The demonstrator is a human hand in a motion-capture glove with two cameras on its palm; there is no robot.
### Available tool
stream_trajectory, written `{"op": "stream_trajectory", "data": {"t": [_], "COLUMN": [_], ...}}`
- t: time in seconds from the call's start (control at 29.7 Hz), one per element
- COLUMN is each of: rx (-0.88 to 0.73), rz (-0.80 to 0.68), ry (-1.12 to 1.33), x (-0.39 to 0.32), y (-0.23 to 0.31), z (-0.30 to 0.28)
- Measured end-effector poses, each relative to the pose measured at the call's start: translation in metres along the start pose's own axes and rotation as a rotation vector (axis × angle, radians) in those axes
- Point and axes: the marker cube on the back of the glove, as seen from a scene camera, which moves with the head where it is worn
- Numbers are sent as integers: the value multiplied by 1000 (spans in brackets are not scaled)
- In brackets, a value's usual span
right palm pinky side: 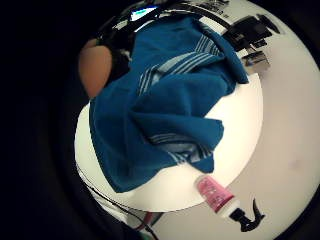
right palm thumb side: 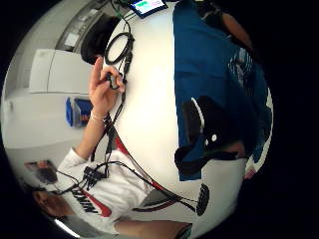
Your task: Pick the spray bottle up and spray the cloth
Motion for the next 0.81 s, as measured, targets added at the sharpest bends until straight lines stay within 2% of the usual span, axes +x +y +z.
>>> {"op": "stream_trajectory", "data": {"t": [0.81], "rx": [-20], "rz": [-76], "ry": [79], "x": [-20], "y": [23], "z": [-5]}}
